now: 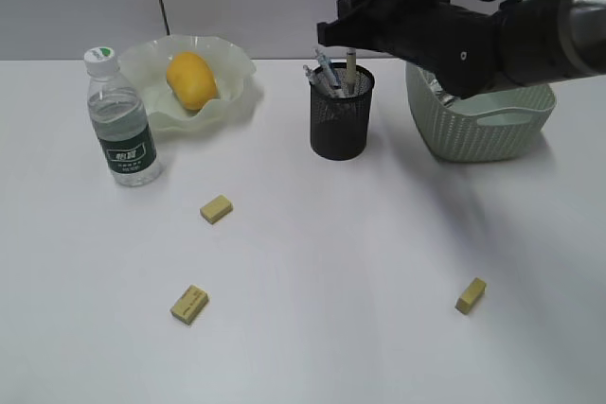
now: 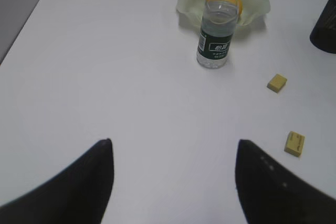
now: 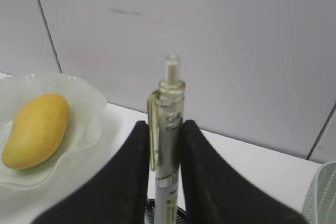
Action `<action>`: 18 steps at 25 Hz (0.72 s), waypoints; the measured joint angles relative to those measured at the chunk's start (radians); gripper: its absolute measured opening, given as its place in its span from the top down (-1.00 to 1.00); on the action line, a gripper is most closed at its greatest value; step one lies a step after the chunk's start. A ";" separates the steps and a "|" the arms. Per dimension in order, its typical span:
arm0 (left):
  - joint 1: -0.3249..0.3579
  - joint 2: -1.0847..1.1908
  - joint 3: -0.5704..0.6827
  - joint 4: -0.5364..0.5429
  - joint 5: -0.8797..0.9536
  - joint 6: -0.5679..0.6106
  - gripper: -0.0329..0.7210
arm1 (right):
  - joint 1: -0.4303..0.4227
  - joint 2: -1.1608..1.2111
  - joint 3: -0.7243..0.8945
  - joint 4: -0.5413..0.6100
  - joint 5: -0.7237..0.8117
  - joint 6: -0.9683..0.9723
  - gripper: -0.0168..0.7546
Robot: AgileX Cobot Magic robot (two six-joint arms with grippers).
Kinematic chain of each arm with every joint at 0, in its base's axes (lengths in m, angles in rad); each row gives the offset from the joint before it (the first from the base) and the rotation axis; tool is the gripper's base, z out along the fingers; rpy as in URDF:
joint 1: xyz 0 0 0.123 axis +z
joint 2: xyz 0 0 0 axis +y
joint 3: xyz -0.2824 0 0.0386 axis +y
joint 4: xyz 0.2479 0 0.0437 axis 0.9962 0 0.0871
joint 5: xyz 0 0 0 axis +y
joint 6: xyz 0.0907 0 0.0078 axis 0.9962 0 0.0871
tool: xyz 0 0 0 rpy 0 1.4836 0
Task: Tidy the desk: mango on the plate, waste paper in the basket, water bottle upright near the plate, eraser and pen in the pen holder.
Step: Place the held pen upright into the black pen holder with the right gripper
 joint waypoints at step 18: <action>0.000 0.000 0.000 0.000 0.000 0.000 -0.54 | 0.001 0.050 -0.001 -0.009 0.070 -0.001 0.52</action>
